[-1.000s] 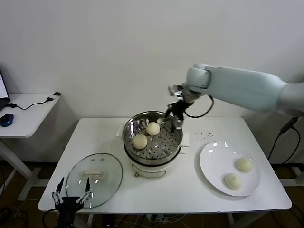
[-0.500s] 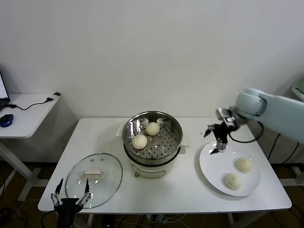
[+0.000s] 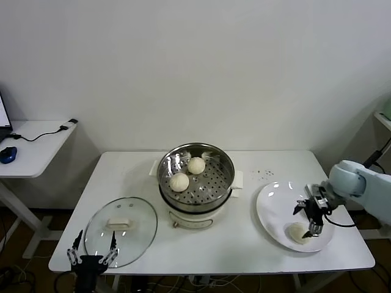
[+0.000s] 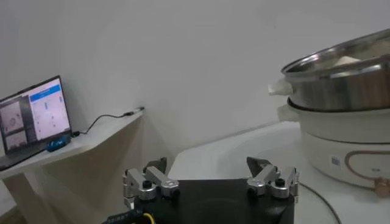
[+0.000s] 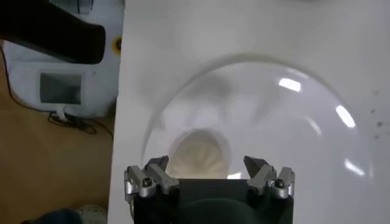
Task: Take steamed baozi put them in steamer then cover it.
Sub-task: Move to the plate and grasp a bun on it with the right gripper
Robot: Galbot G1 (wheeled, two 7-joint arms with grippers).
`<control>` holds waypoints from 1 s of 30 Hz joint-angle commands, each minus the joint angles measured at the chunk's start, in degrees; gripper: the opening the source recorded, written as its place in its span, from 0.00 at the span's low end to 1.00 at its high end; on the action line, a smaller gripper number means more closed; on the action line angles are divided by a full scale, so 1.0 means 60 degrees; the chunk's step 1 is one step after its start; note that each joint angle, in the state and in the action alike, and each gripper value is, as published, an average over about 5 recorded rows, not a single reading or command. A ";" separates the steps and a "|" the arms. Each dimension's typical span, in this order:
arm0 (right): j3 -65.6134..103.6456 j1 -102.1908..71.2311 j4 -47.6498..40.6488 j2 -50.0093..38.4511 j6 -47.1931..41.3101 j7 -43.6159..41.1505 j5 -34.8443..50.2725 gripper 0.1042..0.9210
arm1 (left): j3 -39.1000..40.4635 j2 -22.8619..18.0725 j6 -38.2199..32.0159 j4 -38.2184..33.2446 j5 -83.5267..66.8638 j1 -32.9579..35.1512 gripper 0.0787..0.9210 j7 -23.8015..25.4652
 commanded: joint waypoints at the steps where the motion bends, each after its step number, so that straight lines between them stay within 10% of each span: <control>1: 0.1076 -0.1443 -0.0728 0.0357 0.0061 0.0065 -0.0720 0.88 | 0.0005 -0.0058 -0.0023 0.0082 0.0120 0.0016 0.88 -0.0006; 30: -0.0265 0.0674 -0.1057 0.1139 0.0850 -0.0395 -0.0482 0.70 | -0.0046 -0.0066 -0.0046 0.0155 0.0131 0.0024 0.88 -0.0020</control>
